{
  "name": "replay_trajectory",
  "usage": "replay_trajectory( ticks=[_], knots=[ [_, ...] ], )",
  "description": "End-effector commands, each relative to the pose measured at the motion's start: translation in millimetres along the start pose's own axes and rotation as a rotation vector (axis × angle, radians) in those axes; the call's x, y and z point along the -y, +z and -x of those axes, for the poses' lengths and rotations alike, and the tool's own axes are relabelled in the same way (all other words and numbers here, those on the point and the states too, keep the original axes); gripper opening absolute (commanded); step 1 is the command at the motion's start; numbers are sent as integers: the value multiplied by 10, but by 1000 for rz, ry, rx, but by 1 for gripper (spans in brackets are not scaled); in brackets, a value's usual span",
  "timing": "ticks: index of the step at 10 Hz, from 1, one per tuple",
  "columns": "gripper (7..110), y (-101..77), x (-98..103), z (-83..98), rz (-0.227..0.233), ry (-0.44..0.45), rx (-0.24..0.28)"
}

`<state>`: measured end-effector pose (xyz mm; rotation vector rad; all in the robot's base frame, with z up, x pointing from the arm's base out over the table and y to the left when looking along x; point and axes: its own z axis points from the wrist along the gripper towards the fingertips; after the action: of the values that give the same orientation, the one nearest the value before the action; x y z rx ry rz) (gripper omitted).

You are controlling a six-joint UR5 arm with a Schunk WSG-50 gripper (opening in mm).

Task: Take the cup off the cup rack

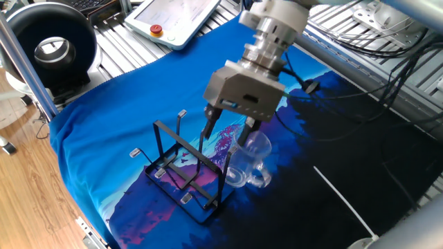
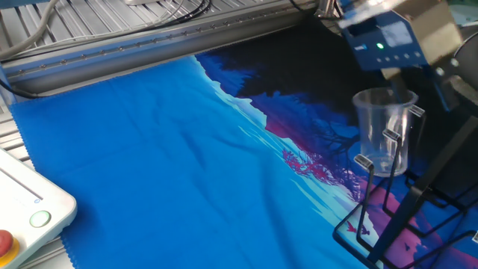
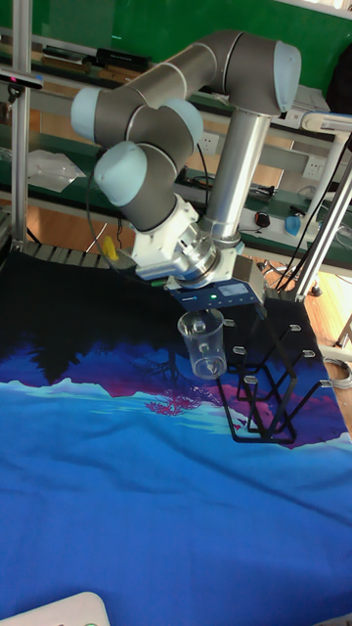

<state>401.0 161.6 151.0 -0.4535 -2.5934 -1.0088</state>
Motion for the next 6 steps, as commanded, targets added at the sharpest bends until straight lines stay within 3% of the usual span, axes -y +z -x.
replay_trajectory(
  ticks=[1, 3, 5, 6],
  knots=[
    [22, 213, -94, -166, -1, 27, 7],
    [22, 225, -104, -151, 6, 21, 3],
    [22, 195, 41, -102, -67, 29, 22],
    [22, 179, -48, -123, -59, 36, 15]
  ],
)
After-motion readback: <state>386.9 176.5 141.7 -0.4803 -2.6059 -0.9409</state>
